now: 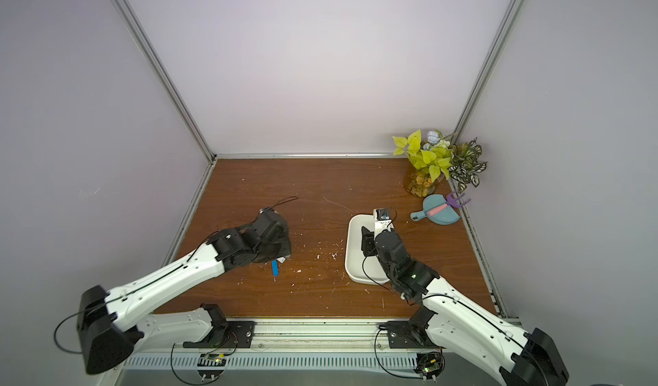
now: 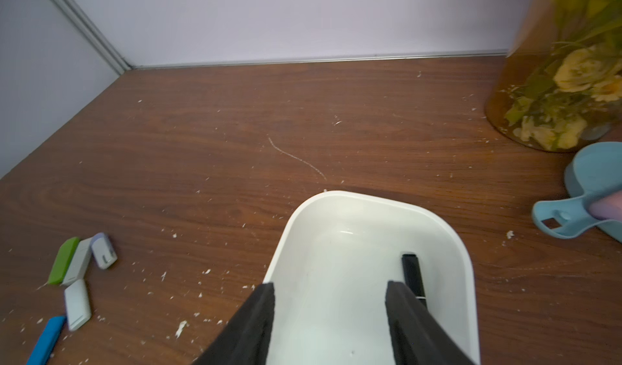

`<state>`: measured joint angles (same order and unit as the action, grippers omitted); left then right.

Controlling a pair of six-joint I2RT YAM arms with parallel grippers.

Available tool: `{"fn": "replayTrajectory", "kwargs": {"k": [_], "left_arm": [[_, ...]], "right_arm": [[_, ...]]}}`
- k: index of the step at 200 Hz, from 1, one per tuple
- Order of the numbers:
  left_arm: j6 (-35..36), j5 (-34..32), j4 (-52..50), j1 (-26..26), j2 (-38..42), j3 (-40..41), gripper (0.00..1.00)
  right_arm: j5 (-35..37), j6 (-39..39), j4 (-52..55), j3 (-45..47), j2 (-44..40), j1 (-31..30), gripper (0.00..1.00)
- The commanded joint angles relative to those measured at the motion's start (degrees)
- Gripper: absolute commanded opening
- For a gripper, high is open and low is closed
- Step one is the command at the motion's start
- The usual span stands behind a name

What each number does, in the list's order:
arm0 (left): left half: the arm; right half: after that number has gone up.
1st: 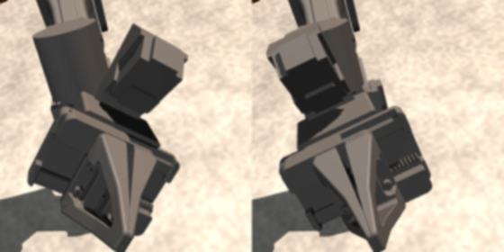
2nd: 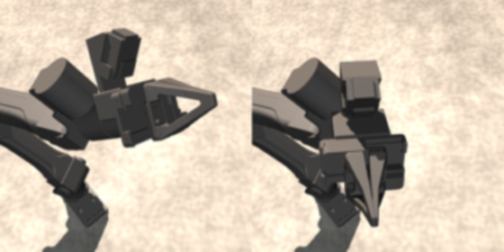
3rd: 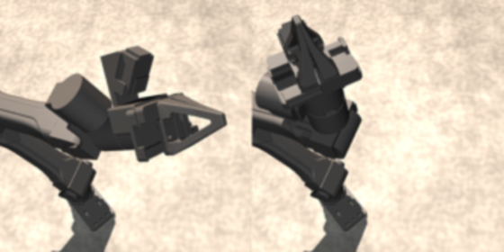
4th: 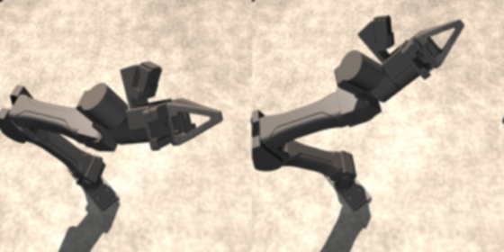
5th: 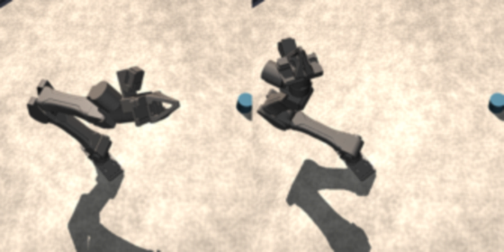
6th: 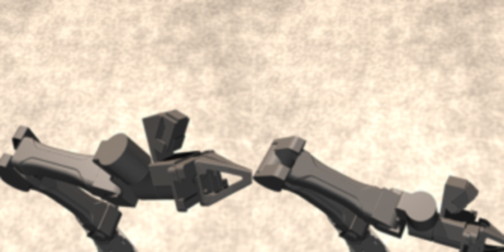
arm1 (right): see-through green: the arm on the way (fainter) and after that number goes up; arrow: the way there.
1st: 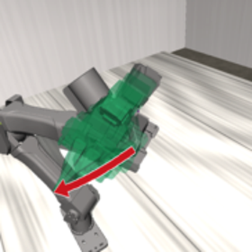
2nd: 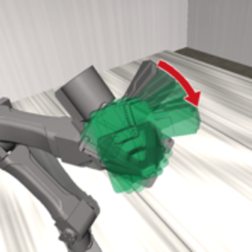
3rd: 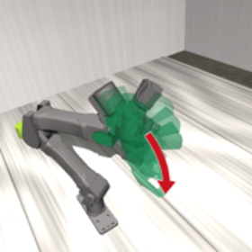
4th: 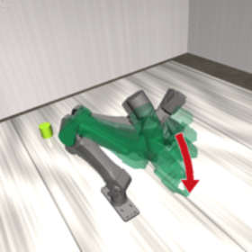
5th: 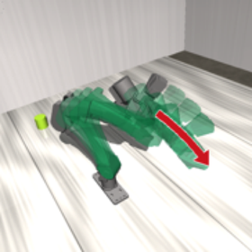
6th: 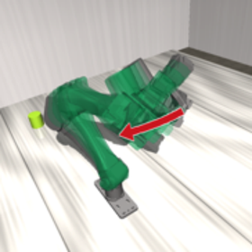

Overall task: Put the usb flash drive into the storage box
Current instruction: Pick up the USB flash from the center of the board, then place the USB flash in the storage box.

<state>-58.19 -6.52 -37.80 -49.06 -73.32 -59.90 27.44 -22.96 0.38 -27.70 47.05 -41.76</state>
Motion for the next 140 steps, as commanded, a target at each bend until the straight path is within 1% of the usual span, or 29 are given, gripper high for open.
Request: {"fn": "replayTrajectory", "kwargs": {"k": [1, 12, 25, 26, 29, 42, 59, 73, 95, 107, 118, 140], "left_arm": [[6.07, -2.46, 3.16, -4.1, -11.03, -10.89, 0.0], [8.27, -2.22, 3.16, -4.97, -17.31, -17.56, 0.0], [10.35, 0.09, 3.04, -5.07, -24.44, -24.17, 0.0], [10.54, 0.32, 3.02, -5.07, -25.0, -26.07, 0.0], [11.01, 0.89, 3.03, -5.08, -26.56, -27.76, 0.0], [12.3, 2.28, 2.97, -5.25, -32.72, -33.09, 0.0], [13.22, 3.0, 2.91, -5.34, -39.26, -38.52, 0.0], [13.82, 3.76, 2.94, -5.42, -43.94, -42.45, 0.0], [14.33, 5.04, 2.71, -6.28, -50.54, -48.82, 0.0], [13.63, 5.42, 2.71, -6.64, -53.41, -51.54, 0.0], [12.86, 5.53, 2.73, -7.05, -55.99, -53.79, 0.0], [12.19, 6.06, 2.66, -7.96, -60.73, -58.21, 0.0]], "right_arm": [[7.22, -2.67, 1.63, -0.53, -1.39, 3.9, 0.57], [7.87, -3.45, 2.5, -0.34, -1.76, 6.45, 0.57], [9.77, -4.48, 4.0, -0.34, -2.34, 9.22, 0.57], [9.97, -4.52, 4.14, -0.34, -2.41, 9.49, 0.57], [10.45, -4.81, 4.42, -0.38, -2.52, 10.14, 0.58], [12.3, -6.01, 5.61, -0.42, -3.11, 13.31, 0.57], [12.01, -7.67, 6.19, -0.08, -3.49, 18.23, 0.57], [8.99, -9.71, 6.15, 0.6, -3.28, 23.11, 0.57], [0.46, -11.22, 4.94, 2.21, -3.44, 32.39, 0.57], [-3.95, -11.67, 3.78, 3.06, -3.45, 36.31, 0.57], [-6.55, -11.76, 3.08, 3.35, -3.13, 38.19, 0.57], [-7.36, -11.84, 2.2, 3.41, -2.06, 38.86, 0.57]]}}
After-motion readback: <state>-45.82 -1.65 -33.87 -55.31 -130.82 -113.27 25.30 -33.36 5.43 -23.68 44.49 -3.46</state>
